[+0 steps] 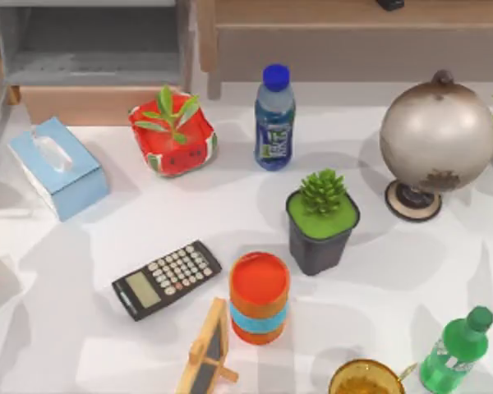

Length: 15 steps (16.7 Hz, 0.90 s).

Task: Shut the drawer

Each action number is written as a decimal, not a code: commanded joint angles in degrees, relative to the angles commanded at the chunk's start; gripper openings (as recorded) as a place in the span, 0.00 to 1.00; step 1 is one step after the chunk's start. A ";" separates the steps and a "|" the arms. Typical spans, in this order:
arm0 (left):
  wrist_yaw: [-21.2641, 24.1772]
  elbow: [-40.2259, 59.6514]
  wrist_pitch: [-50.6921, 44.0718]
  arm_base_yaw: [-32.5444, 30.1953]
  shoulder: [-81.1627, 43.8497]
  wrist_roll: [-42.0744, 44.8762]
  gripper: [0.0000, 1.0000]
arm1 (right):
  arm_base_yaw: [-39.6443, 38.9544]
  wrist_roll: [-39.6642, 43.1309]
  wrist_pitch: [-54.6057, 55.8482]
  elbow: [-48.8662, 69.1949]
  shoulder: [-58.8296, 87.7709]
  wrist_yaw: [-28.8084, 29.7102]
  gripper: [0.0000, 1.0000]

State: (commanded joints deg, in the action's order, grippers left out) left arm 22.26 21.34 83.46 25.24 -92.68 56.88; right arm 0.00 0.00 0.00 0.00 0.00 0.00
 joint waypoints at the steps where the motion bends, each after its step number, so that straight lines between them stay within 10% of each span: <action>1: 3.59 0.02 2.79 3.77 -2.89 5.22 1.00 | 0.00 0.00 0.00 0.00 0.00 0.00 1.00; 8: 19.71 2.83 6.77 16.31 -19.17 31.34 1.00 | 0.00 0.00 0.00 0.00 0.00 0.00 1.00; 15: 21.26 3.53 4.84 16.00 -21.24 34.19 1.00 | 0.00 0.00 0.00 0.00 0.00 0.00 1.00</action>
State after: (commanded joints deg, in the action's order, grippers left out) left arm 43.52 24.87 88.30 41.24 -113.92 91.07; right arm 0.00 0.00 0.00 0.00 0.00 0.00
